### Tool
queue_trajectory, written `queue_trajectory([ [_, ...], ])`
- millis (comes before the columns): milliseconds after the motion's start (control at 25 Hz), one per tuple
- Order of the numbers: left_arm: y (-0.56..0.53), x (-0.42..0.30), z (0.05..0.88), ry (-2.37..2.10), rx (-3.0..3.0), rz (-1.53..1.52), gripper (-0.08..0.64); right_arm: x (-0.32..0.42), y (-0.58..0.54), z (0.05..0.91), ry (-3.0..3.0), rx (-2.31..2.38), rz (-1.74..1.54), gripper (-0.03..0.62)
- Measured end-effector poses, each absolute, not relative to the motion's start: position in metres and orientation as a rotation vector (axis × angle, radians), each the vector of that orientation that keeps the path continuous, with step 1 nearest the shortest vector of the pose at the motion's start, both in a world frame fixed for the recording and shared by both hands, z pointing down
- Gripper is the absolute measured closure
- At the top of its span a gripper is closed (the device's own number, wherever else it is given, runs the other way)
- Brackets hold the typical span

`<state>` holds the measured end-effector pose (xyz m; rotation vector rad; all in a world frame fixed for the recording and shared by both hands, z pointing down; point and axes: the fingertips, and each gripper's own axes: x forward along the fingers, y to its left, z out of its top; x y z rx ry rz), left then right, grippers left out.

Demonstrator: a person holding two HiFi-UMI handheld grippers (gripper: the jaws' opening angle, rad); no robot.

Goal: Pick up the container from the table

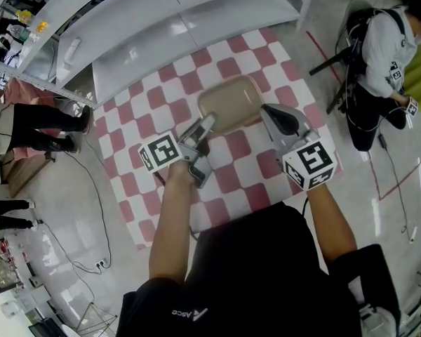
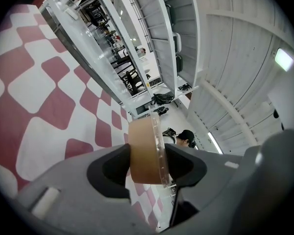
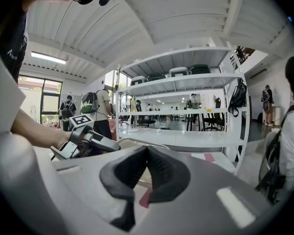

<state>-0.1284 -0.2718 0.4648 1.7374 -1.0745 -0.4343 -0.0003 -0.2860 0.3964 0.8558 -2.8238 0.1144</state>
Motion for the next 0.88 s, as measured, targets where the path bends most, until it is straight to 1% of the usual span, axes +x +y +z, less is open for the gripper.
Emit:
queue_trajectory([
  [880,-0.2704,-0.1257,0.4584,-1.055,1.719,-0.454,0.336,0.0082,-0.2771,0.3927,-2.816,0.892,0.123,0.589],
])
